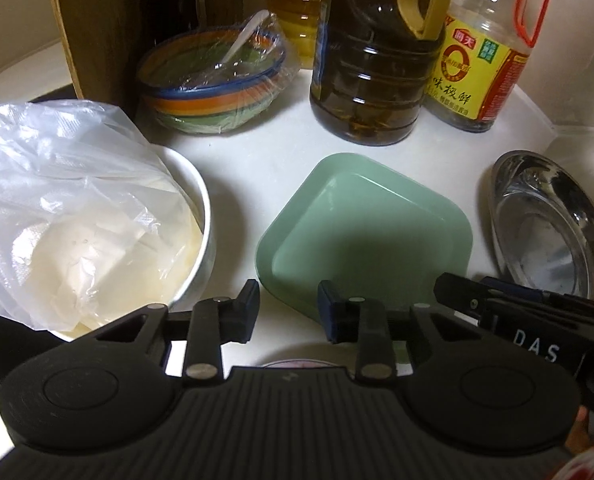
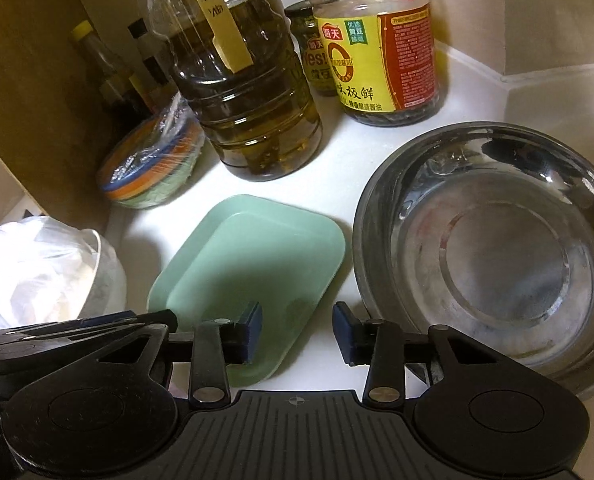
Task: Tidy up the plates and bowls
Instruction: 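Move the right gripper to the edge of the green square plate, then close the right gripper on the green plate rim and lift it, then carry the green plate over the large steel plate and lower it in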
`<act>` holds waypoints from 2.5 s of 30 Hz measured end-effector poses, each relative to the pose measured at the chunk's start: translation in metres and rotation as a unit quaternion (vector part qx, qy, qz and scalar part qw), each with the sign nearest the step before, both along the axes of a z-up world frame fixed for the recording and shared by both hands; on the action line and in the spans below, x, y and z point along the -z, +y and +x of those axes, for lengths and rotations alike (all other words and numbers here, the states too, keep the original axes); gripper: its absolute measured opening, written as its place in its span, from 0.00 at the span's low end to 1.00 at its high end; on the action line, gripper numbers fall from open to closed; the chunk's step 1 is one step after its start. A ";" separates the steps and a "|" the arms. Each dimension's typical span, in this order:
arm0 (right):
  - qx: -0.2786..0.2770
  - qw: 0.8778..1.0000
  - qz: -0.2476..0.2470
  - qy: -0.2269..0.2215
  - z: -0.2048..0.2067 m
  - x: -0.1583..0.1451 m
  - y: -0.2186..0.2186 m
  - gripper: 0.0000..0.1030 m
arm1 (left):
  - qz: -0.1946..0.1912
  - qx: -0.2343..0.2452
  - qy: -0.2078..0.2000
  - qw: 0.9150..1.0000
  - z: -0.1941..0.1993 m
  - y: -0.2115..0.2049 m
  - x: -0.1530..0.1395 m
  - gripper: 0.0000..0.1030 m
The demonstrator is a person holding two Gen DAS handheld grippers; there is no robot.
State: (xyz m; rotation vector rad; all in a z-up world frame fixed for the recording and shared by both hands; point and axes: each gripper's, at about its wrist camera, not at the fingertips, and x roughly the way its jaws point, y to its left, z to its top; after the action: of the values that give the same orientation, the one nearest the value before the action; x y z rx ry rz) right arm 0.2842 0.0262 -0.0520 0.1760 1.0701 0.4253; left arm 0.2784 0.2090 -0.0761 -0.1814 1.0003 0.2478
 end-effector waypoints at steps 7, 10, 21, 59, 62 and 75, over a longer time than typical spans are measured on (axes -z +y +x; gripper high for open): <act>0.013 1.000 -0.014 -0.001 0.004 0.009 0.006 0.31 | 0.004 0.001 0.007 1.000 0.006 -0.002 0.005 0.28; 0.015 1.000 -0.019 -0.002 0.006 0.012 0.008 0.30 | 0.006 0.001 0.009 1.000 0.007 -0.003 0.005 0.28; 0.020 0.999 -0.045 -0.021 0.005 0.016 0.013 0.10 | 0.008 -0.004 0.010 1.000 0.005 -0.002 0.005 0.27; -0.023 0.996 -0.022 -0.086 -0.004 -0.015 0.002 0.09 | 0.025 -0.046 -0.037 0.998 -0.009 -0.022 -0.032 0.21; -0.019 0.996 -0.020 -0.091 -0.006 -0.021 -0.003 0.09 | 0.026 -0.043 -0.044 0.998 -0.012 -0.027 -0.039 0.21; 0.017 0.994 -0.022 -0.106 -0.019 -0.039 -0.034 0.09 | 0.025 -0.004 -0.066 0.998 -0.017 -0.059 -0.054 0.21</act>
State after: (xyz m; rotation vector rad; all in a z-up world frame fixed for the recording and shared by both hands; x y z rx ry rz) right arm 0.2652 -0.0079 -0.0131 0.1070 0.8650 0.3807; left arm 0.2612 0.1499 -0.0217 -0.1545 0.8616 0.2638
